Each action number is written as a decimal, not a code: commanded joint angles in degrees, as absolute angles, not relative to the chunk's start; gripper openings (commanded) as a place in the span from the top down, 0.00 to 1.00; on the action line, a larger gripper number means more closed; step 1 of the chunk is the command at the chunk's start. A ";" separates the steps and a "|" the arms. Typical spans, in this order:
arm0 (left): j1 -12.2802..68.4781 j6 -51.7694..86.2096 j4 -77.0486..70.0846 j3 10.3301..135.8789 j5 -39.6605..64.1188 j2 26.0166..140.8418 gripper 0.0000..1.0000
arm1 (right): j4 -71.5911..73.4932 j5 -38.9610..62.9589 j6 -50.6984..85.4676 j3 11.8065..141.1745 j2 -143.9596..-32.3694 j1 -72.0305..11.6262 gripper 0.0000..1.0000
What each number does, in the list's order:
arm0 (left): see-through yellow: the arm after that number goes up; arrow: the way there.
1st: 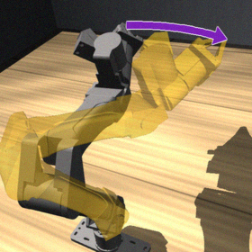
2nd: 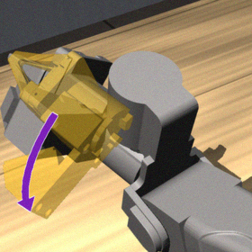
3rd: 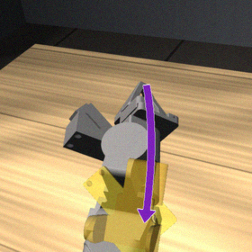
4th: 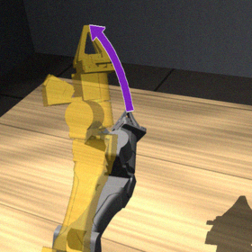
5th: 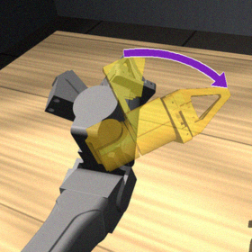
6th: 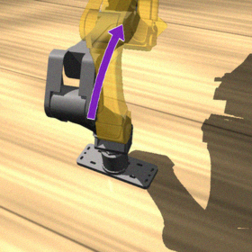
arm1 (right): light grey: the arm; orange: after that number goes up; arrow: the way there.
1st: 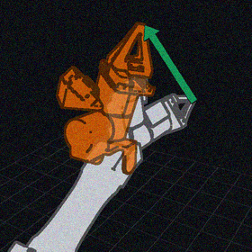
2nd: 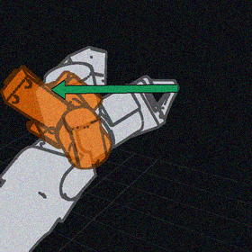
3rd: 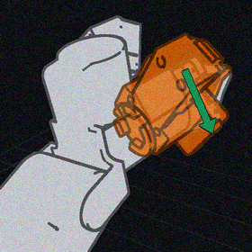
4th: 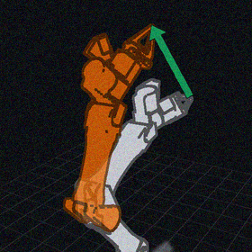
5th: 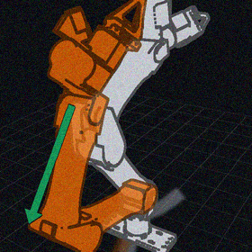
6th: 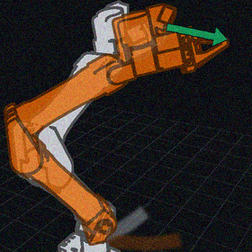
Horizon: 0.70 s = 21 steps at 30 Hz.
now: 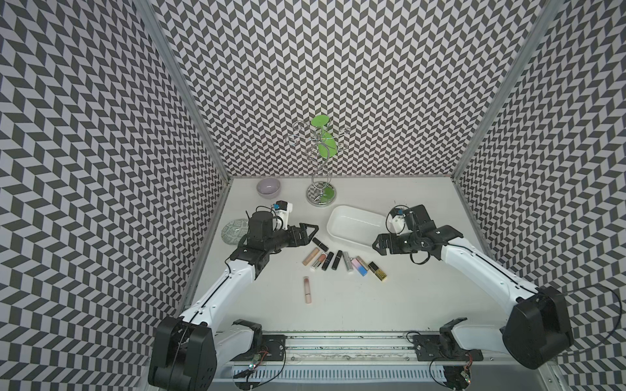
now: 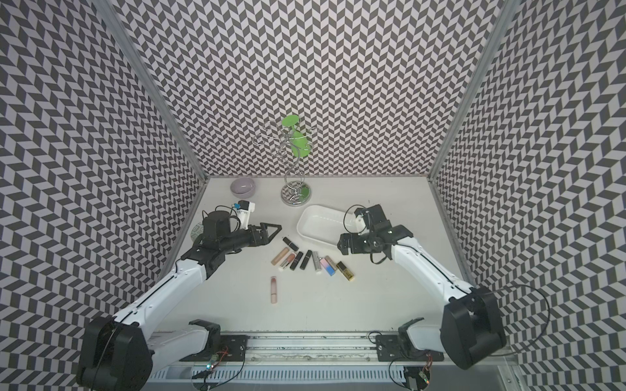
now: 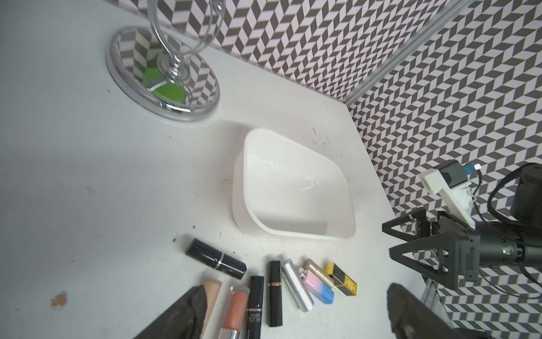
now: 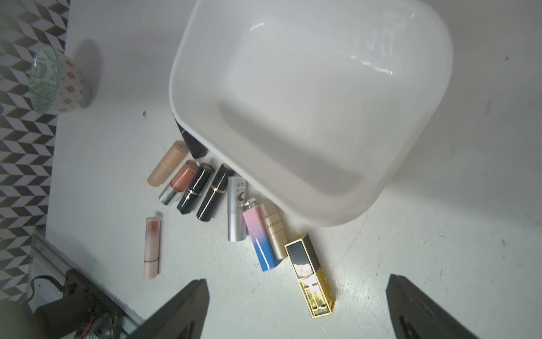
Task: Put the lipstick into the storage box
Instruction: Move the storage box to the center of the board.
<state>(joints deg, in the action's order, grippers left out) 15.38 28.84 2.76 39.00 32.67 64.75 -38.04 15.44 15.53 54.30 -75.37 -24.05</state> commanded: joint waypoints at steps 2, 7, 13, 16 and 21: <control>19.66 33.96 -0.63 36.19 32.18 62.08 0.01 | -36.57 18.22 17.74 51.01 -74.56 -25.16 0.01; 20.47 33.87 0.77 35.90 31.67 61.71 0.01 | -33.25 15.84 20.92 51.49 -78.02 -25.01 0.00; 20.48 32.54 4.14 35.31 30.29 59.47 0.01 | -29.08 15.20 25.22 55.33 -82.75 -21.31 0.01; 20.48 32.15 5.33 34.83 30.06 58.05 0.01 | -28.61 14.68 25.49 57.89 -85.72 -18.55 0.03; 20.40 31.40 7.21 35.14 29.77 56.81 0.01 | -29.97 11.39 23.22 62.82 -92.88 -16.13 0.12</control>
